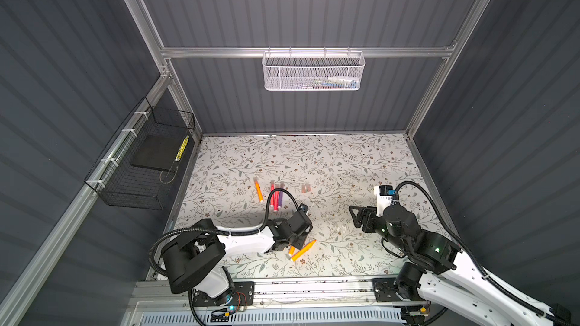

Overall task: Insert the pens into the pen caps
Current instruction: 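Lift the orange marker with the left gripper while the right gripper moves toward it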

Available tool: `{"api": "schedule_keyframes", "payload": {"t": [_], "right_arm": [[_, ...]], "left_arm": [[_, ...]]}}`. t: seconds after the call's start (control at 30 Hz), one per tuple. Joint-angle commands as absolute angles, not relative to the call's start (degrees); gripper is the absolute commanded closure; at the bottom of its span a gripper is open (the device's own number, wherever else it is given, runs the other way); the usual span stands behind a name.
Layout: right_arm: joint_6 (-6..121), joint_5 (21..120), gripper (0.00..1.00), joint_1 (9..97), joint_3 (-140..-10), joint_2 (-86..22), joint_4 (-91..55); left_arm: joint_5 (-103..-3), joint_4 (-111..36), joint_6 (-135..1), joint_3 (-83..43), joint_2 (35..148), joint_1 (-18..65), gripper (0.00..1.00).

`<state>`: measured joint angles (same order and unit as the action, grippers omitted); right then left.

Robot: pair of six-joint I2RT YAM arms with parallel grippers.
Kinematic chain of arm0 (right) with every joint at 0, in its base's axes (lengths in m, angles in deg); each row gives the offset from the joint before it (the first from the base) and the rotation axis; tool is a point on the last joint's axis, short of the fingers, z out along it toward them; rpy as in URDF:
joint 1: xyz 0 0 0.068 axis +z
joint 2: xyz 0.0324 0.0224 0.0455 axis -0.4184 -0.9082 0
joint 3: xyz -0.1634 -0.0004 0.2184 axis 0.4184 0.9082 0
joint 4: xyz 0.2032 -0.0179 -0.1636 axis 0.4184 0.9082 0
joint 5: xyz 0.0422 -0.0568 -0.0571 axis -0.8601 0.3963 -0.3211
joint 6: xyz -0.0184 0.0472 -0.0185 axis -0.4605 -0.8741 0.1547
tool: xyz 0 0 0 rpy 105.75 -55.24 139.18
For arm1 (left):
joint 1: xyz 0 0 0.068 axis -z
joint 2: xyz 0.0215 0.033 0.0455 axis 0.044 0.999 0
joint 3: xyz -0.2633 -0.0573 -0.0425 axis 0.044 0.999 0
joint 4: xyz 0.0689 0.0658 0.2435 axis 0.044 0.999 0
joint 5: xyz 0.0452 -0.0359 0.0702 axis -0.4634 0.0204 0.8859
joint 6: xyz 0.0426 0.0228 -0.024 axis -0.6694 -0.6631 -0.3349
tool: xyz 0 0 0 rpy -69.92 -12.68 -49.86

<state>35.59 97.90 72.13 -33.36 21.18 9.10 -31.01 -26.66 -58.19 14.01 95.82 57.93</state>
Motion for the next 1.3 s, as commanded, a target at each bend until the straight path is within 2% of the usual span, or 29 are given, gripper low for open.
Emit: {"api": "schedule_keyframes", "payload": {"t": [0.0, 0.2, 0.3, 0.8, 0.93, 1.1, 1.27], "right_arm": [[35.4, 97.8, 0.22, 72.0, -32.5, 21.2, 7.9], [32.7, 98.0, 0.23, 72.0, -30.2, 21.6, 5.5], [30.2, 97.5, 0.23, 72.1, -26.1, 23.1, -2.2], [26.4, 88.6, 0.28, 72.4, -17.6, 14.8, -29.9], [28.5, 85.5, 0.30, 74.7, -17.1, 9.8, -38.3], [32.6, 85.0, 0.32, 79.4, -19.4, 2.3, -44.0], [32.5, 84.1, 0.34, 80.5, -20.5, -3.7, -49.0]], "left_arm": [[-32.6, -23.8, -58.1, 13.7, 97.2, 58.4, 0.80], [-29.3, -24.0, -58.3, 14.1, 95.3, 58.4, 0.92], [-27.2, -25.5, -58.6, 13.8, 93.4, 57.0, 1.00], [-30.7, -35.3, -66.3, 8.7, 82.8, 53.5, 1.00], [-28.4, -37.0, -64.6, 7.9, 80.8, 53.5, 1.00], [-33.0, -38.2, -63.2, 6.1, 81.3, 53.4, 1.00], [-35.3, -39.1, -62.4, 6.5, 80.8, 53.4, 1.00]]}}
